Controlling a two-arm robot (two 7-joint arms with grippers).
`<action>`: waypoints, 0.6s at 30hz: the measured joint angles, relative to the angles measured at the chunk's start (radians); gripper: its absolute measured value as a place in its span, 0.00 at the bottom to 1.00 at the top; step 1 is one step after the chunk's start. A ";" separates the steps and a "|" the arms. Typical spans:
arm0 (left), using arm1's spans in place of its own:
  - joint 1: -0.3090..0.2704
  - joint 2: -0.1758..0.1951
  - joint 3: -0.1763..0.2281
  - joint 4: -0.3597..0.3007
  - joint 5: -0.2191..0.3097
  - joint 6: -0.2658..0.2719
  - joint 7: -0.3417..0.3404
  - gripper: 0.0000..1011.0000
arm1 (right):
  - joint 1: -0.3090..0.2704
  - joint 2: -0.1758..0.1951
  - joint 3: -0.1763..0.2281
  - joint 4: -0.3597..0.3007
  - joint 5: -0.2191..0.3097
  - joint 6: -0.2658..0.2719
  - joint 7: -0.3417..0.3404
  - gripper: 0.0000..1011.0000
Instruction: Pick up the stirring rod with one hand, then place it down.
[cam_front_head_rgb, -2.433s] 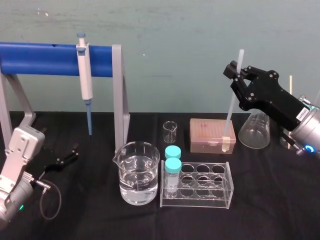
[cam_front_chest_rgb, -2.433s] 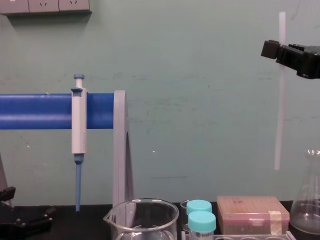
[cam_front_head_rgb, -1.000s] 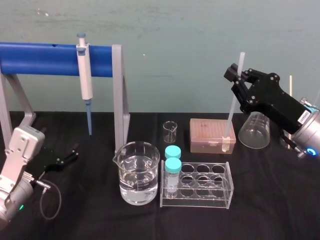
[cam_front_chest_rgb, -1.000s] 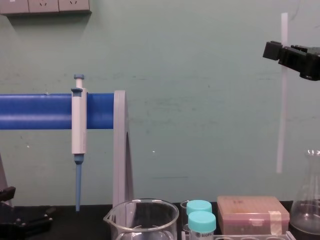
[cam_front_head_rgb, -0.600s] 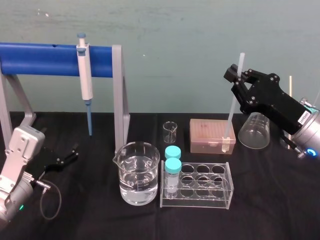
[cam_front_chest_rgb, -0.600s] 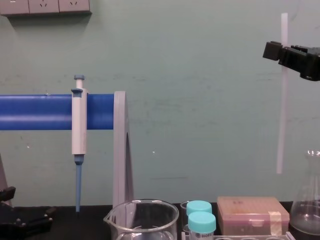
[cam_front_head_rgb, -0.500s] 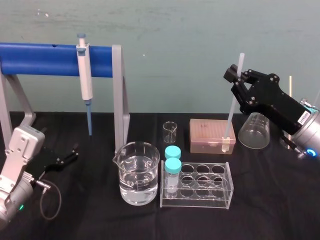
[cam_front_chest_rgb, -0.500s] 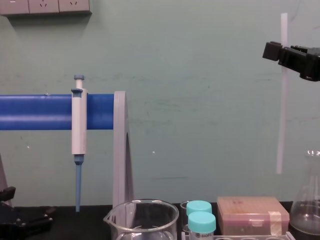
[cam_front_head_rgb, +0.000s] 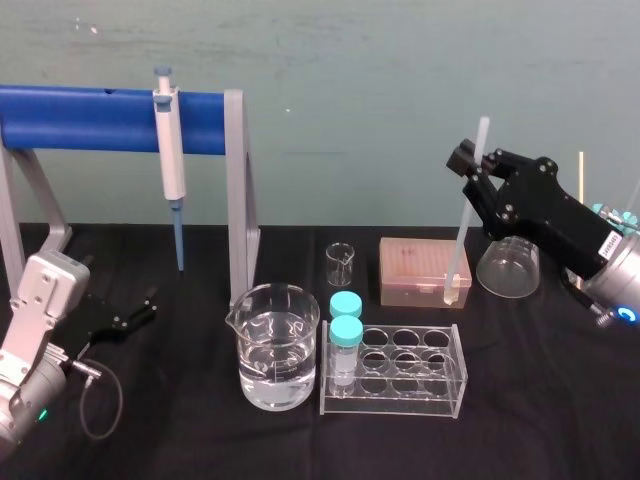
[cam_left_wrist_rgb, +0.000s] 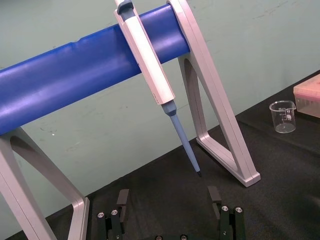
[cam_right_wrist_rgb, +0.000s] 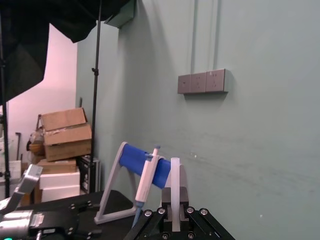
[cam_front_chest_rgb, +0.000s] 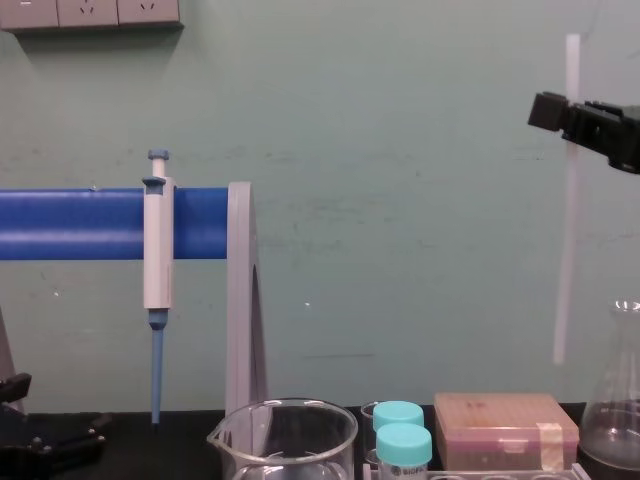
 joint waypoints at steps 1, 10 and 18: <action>0.000 0.000 0.000 0.000 0.000 0.000 0.000 0.99 | 0.000 0.000 0.000 0.000 0.000 0.000 0.000 0.07; 0.000 0.000 0.000 0.000 0.000 0.000 0.000 0.99 | -0.046 0.028 -0.007 0.024 0.058 -0.010 0.068 0.07; 0.000 0.000 0.000 0.000 0.000 0.000 0.000 0.99 | -0.041 0.019 -0.031 0.089 0.080 -0.034 0.109 0.07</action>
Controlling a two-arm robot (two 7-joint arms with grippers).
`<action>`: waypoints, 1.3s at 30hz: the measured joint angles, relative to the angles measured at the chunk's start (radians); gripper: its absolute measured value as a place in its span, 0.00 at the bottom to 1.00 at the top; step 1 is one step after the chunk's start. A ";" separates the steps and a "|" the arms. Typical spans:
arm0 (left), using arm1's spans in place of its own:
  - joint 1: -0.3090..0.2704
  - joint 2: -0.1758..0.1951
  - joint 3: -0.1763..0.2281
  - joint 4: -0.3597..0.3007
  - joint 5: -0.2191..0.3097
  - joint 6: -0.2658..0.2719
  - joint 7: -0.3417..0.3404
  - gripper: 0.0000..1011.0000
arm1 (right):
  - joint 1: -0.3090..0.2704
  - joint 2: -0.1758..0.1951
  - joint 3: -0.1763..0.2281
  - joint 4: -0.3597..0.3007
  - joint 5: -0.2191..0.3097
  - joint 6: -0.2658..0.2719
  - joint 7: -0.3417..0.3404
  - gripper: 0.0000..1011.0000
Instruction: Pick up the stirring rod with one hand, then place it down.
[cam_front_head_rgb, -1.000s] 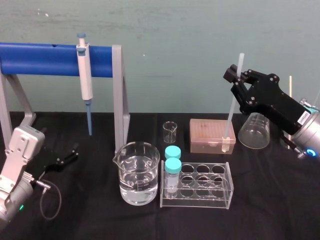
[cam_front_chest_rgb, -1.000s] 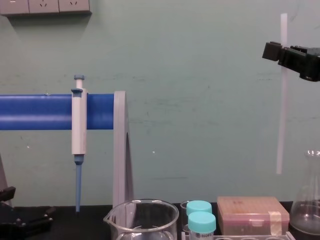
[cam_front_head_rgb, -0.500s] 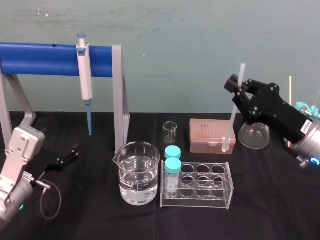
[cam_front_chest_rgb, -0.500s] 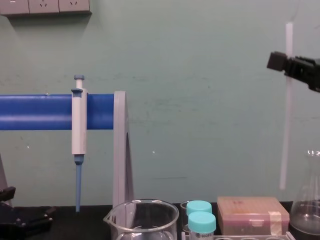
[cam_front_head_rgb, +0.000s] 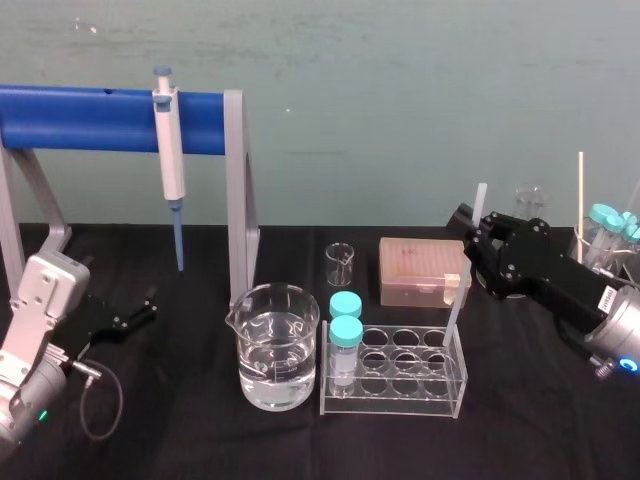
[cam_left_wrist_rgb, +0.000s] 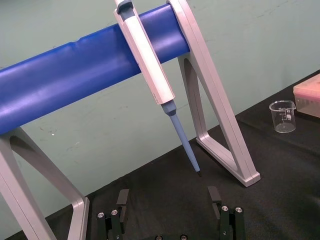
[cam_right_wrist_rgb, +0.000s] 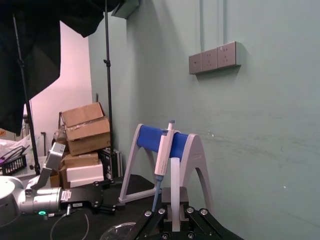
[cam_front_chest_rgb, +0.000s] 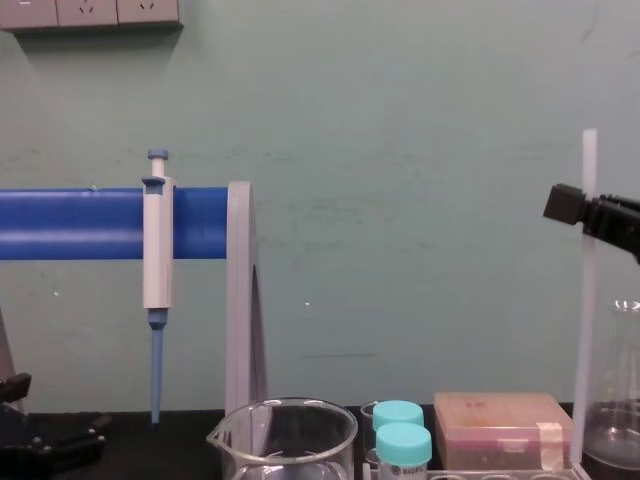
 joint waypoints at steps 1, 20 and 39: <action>0.000 0.000 0.000 0.000 0.000 0.000 0.000 0.99 | 0.003 -0.002 -0.003 0.006 0.000 -0.002 0.001 0.07; 0.000 0.000 0.000 0.000 0.000 0.000 0.000 0.99 | 0.046 -0.035 -0.057 0.121 -0.047 -0.009 0.004 0.07; 0.000 0.000 0.000 0.000 0.000 0.000 0.000 0.99 | 0.066 -0.077 -0.078 0.225 -0.089 -0.030 0.001 0.07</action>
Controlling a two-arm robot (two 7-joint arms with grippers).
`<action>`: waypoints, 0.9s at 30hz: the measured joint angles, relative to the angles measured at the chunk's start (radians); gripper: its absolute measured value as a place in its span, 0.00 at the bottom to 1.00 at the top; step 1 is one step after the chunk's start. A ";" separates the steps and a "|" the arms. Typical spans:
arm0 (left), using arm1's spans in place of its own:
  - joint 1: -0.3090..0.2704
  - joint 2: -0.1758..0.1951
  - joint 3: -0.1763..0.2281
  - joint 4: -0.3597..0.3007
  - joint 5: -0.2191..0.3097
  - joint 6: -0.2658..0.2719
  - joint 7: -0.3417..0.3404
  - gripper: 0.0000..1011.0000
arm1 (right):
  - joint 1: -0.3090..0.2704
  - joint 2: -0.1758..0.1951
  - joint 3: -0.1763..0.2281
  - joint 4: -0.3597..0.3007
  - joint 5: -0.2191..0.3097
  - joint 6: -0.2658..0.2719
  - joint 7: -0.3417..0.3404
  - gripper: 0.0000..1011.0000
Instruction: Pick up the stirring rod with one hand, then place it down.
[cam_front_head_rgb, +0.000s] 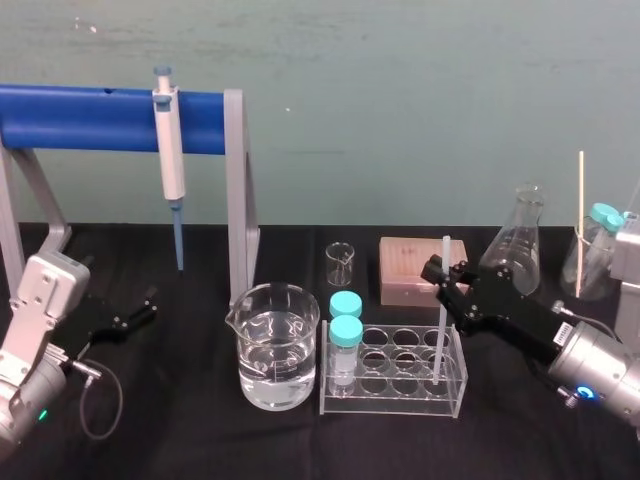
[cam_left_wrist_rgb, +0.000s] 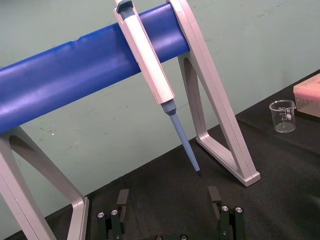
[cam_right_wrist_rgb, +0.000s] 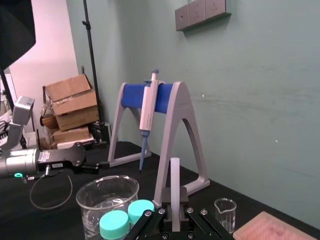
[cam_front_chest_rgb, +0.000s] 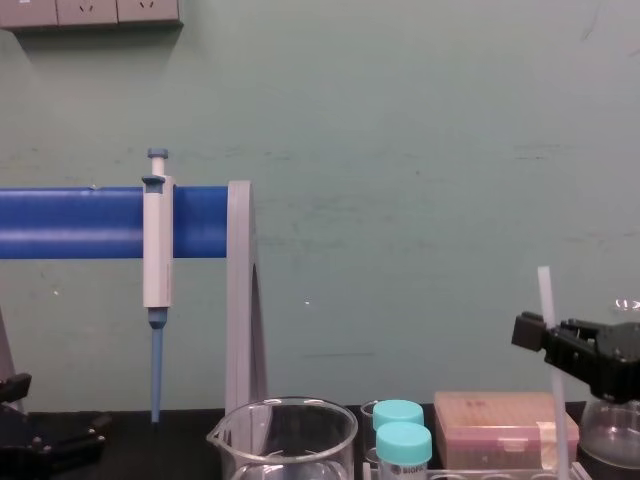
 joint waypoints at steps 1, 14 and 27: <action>0.000 0.000 0.000 0.000 0.000 0.000 0.000 0.99 | 0.000 -0.001 0.000 0.002 -0.001 0.001 -0.001 0.07; 0.000 0.000 0.000 0.000 0.000 0.000 0.000 0.99 | -0.002 -0.008 -0.003 0.019 -0.013 0.015 -0.004 0.07; 0.000 0.000 0.000 0.000 0.000 0.000 0.000 0.99 | -0.002 -0.008 -0.005 0.021 -0.022 0.018 -0.006 0.07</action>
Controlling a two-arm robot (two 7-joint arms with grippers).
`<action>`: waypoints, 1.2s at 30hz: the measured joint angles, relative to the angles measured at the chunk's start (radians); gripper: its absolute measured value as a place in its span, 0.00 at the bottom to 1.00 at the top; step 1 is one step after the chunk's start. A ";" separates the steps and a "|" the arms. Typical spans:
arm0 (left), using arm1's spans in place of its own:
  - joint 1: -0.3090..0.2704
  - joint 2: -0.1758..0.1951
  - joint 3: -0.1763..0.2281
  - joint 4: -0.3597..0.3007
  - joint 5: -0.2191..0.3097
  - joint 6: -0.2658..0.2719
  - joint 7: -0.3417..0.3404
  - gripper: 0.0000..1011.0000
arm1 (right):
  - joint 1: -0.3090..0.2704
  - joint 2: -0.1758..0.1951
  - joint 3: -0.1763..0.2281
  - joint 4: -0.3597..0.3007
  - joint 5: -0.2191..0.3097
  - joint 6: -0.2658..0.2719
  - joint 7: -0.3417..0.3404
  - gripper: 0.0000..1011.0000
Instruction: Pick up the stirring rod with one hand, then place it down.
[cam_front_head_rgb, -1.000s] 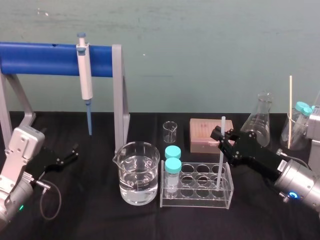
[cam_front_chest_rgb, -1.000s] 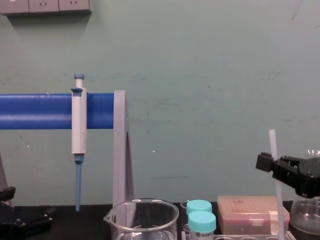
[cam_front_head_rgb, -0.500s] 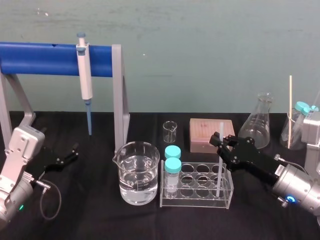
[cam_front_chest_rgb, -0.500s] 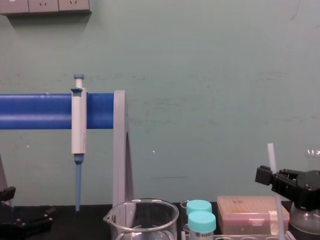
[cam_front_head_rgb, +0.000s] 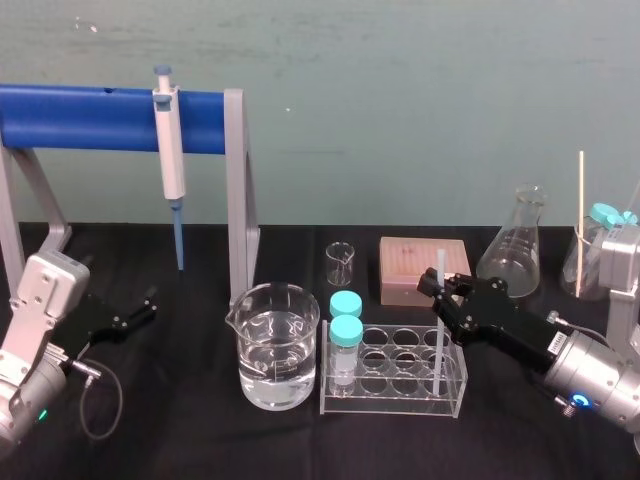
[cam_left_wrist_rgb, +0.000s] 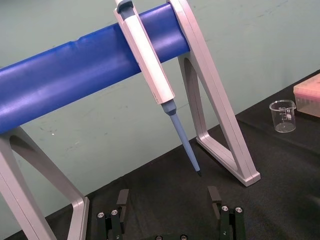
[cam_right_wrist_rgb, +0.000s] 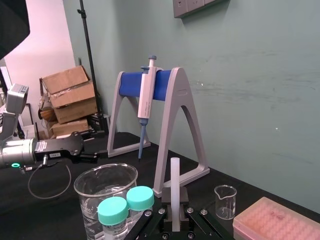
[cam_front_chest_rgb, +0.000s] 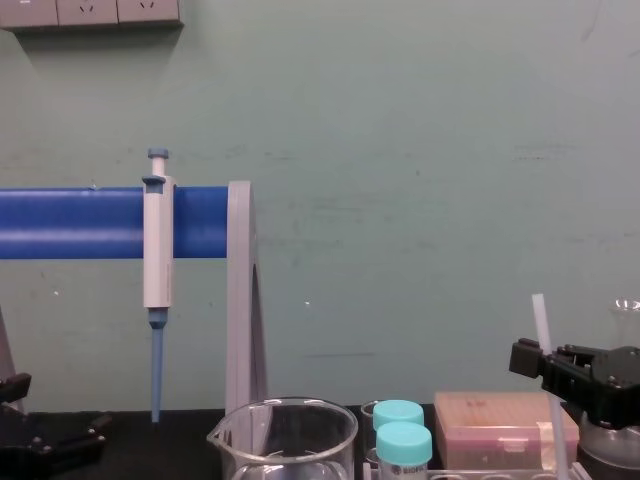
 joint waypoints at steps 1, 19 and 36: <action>0.000 0.000 0.000 0.000 0.000 0.000 0.000 0.99 | 0.000 0.000 0.000 0.000 0.000 0.000 0.000 0.07; 0.000 0.000 0.000 0.000 0.000 0.000 0.000 0.99 | 0.000 0.000 0.001 -0.001 0.002 0.000 0.000 0.39; 0.000 0.000 0.000 0.000 0.000 0.000 0.000 0.99 | -0.001 -0.001 0.003 -0.001 0.003 -0.001 -0.003 0.91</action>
